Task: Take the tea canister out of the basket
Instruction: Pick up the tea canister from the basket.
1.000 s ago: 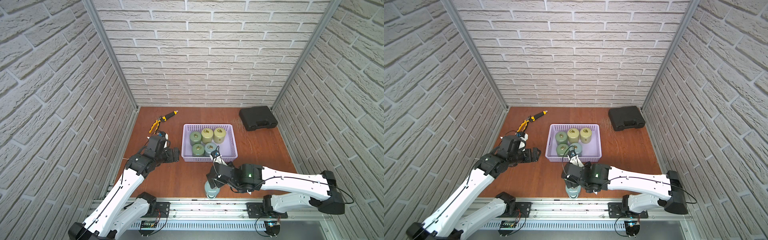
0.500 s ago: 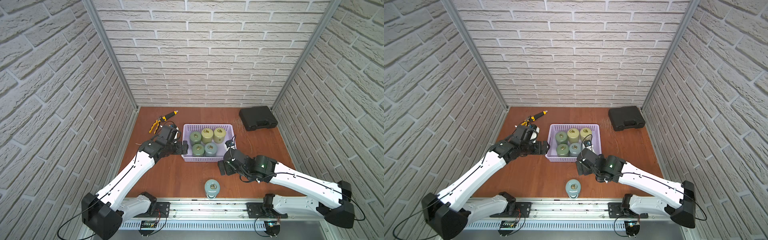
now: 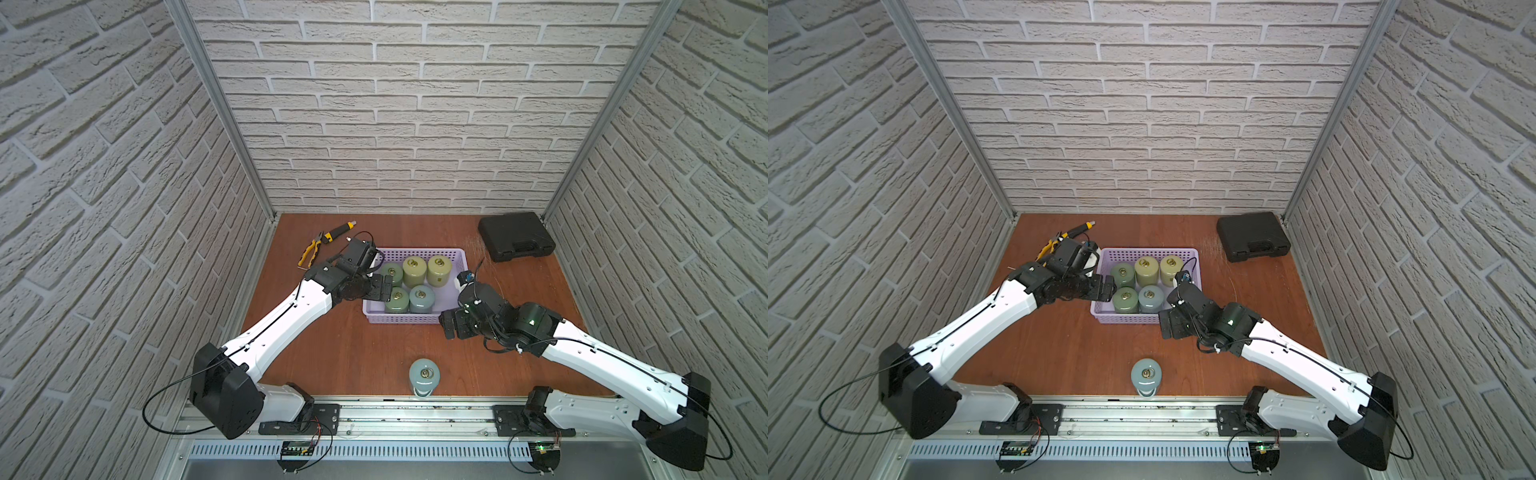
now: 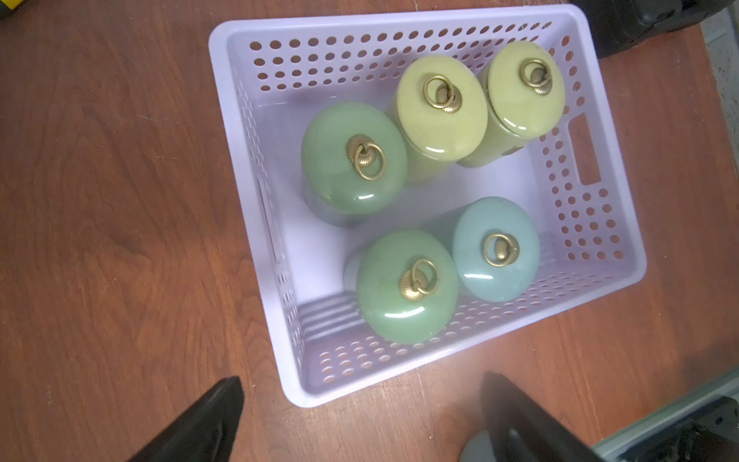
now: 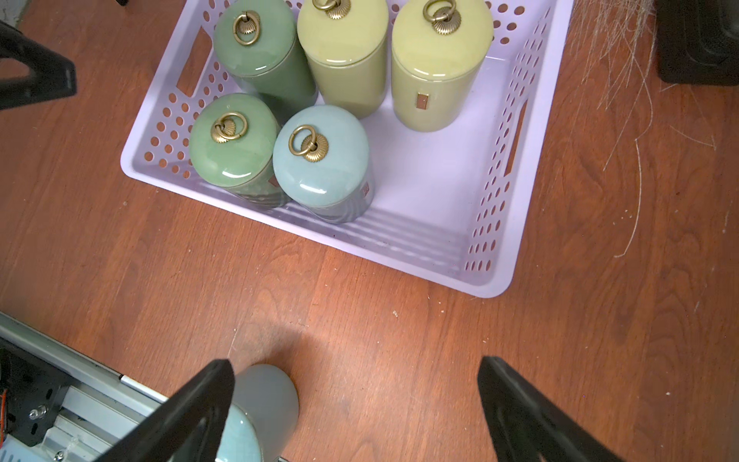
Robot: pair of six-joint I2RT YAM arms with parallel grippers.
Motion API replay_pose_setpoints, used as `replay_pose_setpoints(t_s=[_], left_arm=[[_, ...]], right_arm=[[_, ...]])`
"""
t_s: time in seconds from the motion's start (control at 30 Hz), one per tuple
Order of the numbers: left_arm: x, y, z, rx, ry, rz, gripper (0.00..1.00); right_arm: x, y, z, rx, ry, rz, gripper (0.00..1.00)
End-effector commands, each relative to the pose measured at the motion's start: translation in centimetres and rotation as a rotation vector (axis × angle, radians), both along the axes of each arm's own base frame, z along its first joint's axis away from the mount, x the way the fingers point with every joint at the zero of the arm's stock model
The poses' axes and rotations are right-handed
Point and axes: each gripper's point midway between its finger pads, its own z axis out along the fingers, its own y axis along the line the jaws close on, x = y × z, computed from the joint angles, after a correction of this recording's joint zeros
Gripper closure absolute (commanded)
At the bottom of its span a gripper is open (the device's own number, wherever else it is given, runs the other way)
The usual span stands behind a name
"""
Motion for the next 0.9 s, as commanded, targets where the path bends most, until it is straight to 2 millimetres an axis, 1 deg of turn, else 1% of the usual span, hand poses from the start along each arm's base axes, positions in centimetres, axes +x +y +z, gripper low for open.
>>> replay_pose_setpoints(t_s=[0.0,0.37,0.6,0.7,0.87], left_arm=[[0.3,-0.5,-0.2,0.046,0.000,-0.026,0.02],[1.1,-3.3,-2.8,0.113,0.053,-0.079,0.02],[1.8,-4.2,-3.8,0.152,0.067,-0.087,0.02],[1.6,-4.7,-4.2,0.165,0.078,-0.101,0.02],[1.5,-5.1,-5.0,0.186,0.099,-0.116,0.02]], right_arm=[[0.5,-0.3,-0.3,-0.008,-0.018,-0.003,0.00],[0.7,-1.3,-0.1,0.000,-0.032,-0.029,0.00],[0.9,-1.8,-0.2,-0.006,-0.028,-0.038,0.00],[1.0,-2.0,0.0,-0.009,-0.030,-0.039,0.00],[0.6,-2.7,-0.3,-0.002,-0.028,-0.060,0.00]])
